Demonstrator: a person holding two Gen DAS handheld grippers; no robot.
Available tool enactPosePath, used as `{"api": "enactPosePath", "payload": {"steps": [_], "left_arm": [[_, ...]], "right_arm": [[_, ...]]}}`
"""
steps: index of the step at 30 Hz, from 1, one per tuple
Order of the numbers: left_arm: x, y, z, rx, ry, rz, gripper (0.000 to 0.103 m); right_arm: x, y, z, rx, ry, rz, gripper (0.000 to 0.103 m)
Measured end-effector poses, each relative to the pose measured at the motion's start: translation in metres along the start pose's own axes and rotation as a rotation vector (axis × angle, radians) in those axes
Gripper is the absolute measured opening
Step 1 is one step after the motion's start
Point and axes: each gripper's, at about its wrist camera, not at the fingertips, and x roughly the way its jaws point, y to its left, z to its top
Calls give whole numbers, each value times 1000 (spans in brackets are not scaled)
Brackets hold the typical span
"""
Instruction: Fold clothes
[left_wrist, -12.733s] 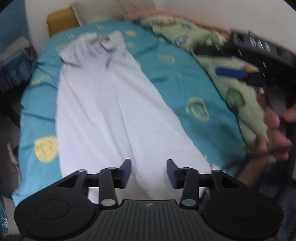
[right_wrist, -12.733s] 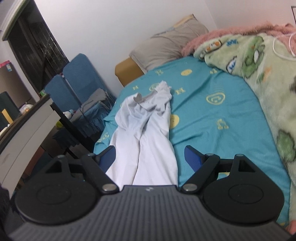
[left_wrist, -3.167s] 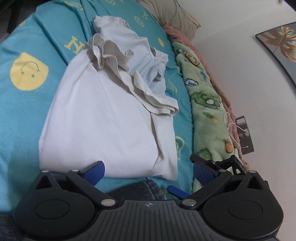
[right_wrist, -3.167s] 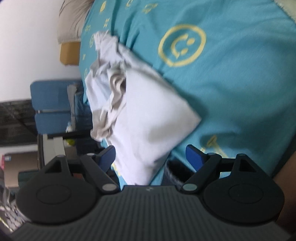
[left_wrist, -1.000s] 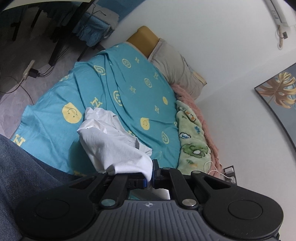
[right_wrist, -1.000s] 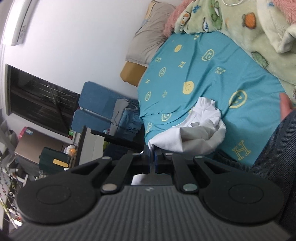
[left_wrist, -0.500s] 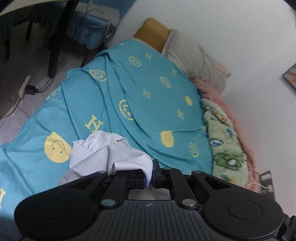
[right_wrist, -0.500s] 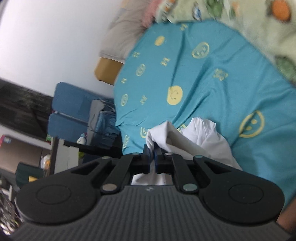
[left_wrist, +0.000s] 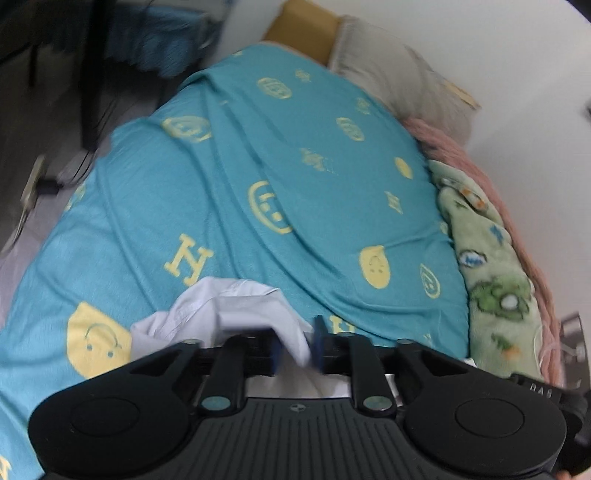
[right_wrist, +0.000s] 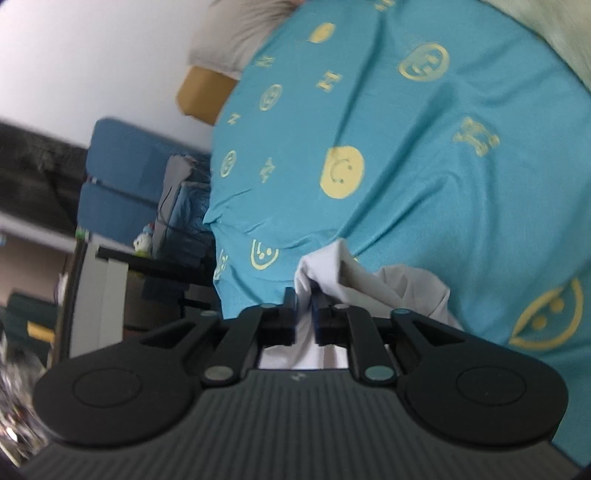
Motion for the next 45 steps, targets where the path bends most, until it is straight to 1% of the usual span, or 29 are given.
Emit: {"api": "enactPosePath", "payload": {"steps": [1, 2, 3, 5, 7, 9, 10, 11, 14, 16, 18, 20, 22, 25, 29, 35, 38, 40, 43, 45], "left_arm": [[-4, -4, -3, 40, -25, -3, 66], [-9, -8, -7, 82, -57, -2, 75], [-13, -11, -12, 122, -89, 10, 85], [-17, -15, -21, 194, -141, 46, 85], [-11, -14, -29, 250, -158, 73, 85], [1, -11, -37, 291, -150, 101, 85], [10, -9, -41, 307, -136, 111, 84], [19, -7, -44, 315, -115, 117, 84], [46, 0, -51, 323, -37, 121, 82], [59, 2, -55, 346, -15, 142, 82], [69, 3, -58, 372, -5, 164, 82], [75, 2, -59, 382, -5, 173, 83], [78, 4, -61, 369, -9, 167, 84], [74, 4, -61, 360, -19, 165, 82], [55, 0, -68, 365, -44, 155, 81], [21, -11, -97, 432, -71, 163, 81], [12, -8, -109, 421, -64, 168, 83], [15, -3, -115, 403, -44, 174, 83], [19, 4, -118, 379, -28, 171, 87], [21, 7, -117, 358, -23, 165, 87]], "right_arm": [[-1, 3, -4, -40, -6, -1, 50], [-2, 7, -8, -81, -11, -3, 79], [-3, 10, -12, -121, -17, -4, 85], [-5, 16, -20, -202, -28, -7, 85], [-6, 23, -27, -282, -39, -10, 84], [-6, 30, -35, -364, -48, -17, 68], [2, 33, -40, -407, -41, -36, 58], [12, 35, -43, -440, -33, -65, 51], [49, 31, -49, -512, 0, -171, 39], [72, 26, -53, -550, 19, -236, 38], [82, 21, -56, -572, 27, -259, 38], [85, 19, -58, -585, 26, -269, 38], [85, 18, -60, -592, 20, -271, 38], [86, 20, -61, -601, 13, -275, 38], [75, 24, -68, -613, -7, -288, 38], [30, 31, -83, -594, -29, -308, 38], [10, 30, -88, -574, -29, -304, 38], [4, 27, -89, -550, -14, -300, 38], [6, 25, -93, -566, 1, -310, 39], [14, 23, -96, -589, 25, -325, 39]]}}
